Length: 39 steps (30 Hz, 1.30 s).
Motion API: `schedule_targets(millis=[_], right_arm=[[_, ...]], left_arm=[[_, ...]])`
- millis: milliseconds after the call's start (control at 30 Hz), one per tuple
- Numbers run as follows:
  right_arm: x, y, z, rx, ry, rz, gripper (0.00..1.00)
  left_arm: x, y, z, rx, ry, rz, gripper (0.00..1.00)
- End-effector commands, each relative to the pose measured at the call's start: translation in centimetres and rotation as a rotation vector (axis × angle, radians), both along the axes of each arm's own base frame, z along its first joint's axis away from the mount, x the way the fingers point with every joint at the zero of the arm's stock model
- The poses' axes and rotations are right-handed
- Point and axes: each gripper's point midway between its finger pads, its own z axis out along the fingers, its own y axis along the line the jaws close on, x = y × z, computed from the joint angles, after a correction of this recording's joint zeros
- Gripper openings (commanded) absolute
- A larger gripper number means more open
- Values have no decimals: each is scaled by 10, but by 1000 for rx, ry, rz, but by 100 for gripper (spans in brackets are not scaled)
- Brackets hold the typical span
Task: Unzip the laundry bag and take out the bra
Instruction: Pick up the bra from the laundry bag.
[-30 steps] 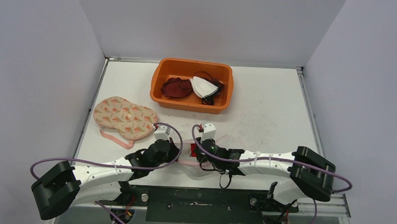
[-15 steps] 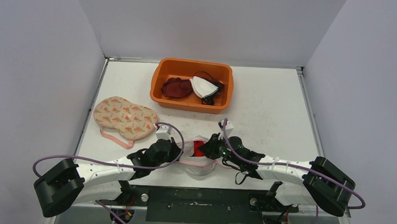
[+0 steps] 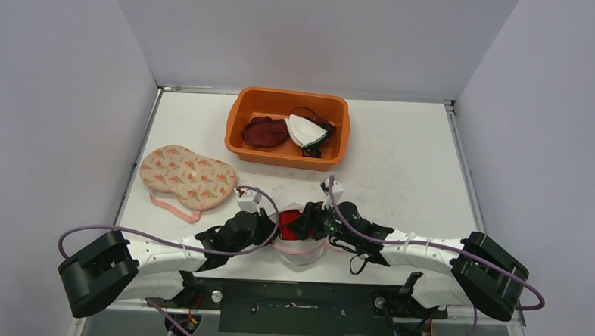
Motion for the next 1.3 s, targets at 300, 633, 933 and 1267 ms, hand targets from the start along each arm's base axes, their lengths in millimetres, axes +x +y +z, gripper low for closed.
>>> schedule_targets(millis=[300,633,933,1267], right_arm=[[-3,3,10,-276,-170,-54,75],[1,14,2,-418,-234,-77,70],[5,16,-11,-482,-250,-93,53],[4,13,-10,-489,-270,-101,13]], left_arm=[[5,-19,18,-79,-40,-23,0],[6,-27,29,-99,-53,-36,0],[3,-26,33,-116,-57,-34,0],[2,-20,34,-112,-61,-19,0]])
